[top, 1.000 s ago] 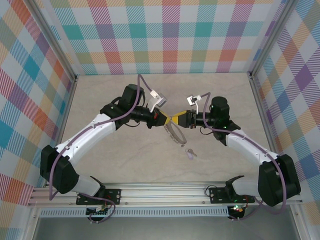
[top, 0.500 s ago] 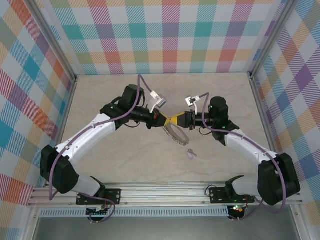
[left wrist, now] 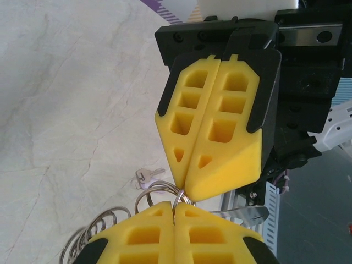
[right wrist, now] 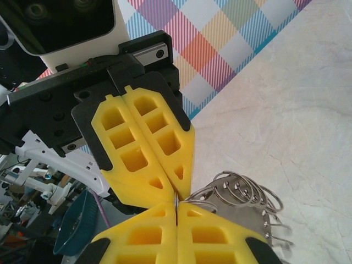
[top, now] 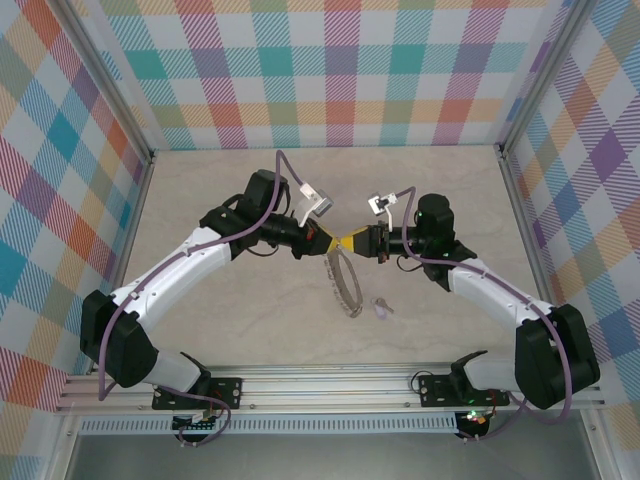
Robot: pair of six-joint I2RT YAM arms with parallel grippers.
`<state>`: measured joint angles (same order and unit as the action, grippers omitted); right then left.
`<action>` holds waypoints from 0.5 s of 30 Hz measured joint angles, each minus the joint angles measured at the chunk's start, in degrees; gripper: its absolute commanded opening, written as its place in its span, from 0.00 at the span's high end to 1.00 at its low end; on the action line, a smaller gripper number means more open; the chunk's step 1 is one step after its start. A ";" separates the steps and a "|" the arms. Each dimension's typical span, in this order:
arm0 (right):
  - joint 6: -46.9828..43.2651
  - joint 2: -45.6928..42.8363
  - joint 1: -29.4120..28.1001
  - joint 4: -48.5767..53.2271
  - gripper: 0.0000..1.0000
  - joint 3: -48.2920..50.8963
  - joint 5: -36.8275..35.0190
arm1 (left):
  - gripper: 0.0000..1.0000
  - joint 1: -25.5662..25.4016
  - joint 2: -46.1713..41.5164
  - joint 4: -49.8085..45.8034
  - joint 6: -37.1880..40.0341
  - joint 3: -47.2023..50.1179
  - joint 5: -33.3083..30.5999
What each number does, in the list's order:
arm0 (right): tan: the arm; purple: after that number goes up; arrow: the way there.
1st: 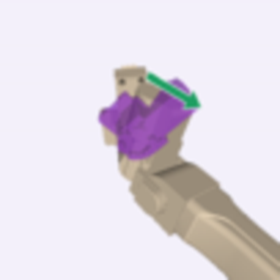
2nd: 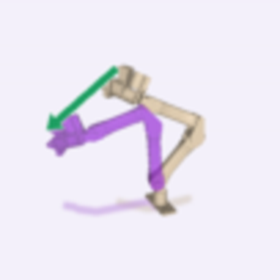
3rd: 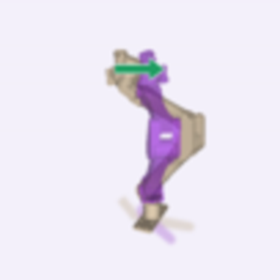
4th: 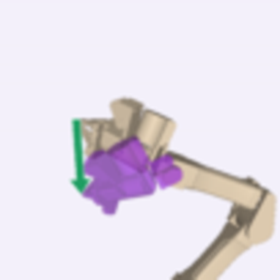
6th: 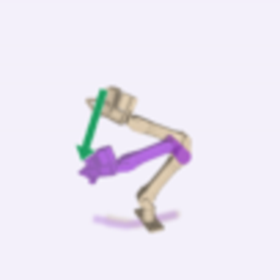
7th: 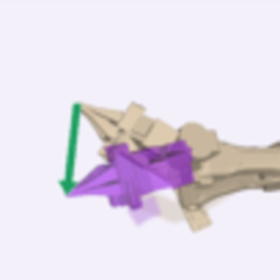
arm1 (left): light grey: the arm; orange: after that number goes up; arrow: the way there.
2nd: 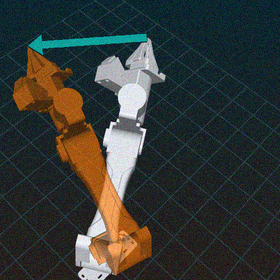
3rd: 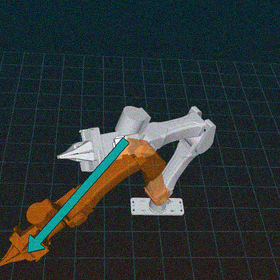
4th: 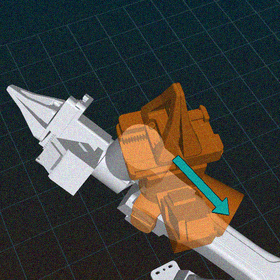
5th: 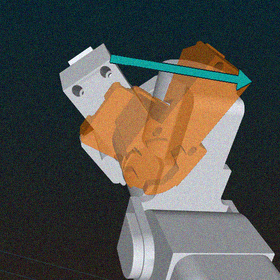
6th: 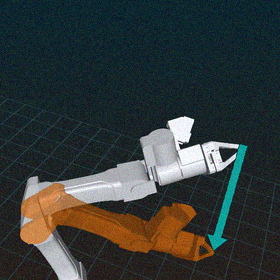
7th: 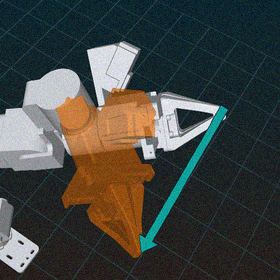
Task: Put the keys on the keyring
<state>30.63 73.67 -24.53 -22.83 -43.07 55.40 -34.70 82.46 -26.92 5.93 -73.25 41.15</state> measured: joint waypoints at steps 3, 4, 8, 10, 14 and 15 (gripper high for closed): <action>-1.07 -0.42 -0.68 1.68 1.00 0.02 -3.08 | 0.61 -0.02 0.00 0.26 -0.79 -0.09 -2.51; -1.38 -0.74 -0.85 2.40 1.00 0.02 -4.50 | 0.54 -0.02 -0.11 0.55 -1.38 -0.15 -3.89; -1.99 -2.25 -1.01 4.13 1.00 0.02 -8.48 | 0.34 -0.04 -2.01 2.62 -4.15 0.44 -9.81; -2.38 -2.86 -1.01 4.76 1.00 0.02 -10.03 | 0.25 -0.04 -4.83 4.15 -6.14 1.86 -12.61; -2.60 -3.85 -1.01 5.40 1.00 0.02 -12.17 | 0.04 -0.04 -11.61 6.47 -10.29 4.15 -18.12; -2.62 -4.15 -1.01 5.68 1.00 0.00 -12.81 | 0.00 -0.04 -13.25 7.04 -11.41 4.61 -19.63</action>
<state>28.01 69.52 -25.54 -17.15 -43.07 42.59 -34.74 69.21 -19.88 -5.48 -68.64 21.52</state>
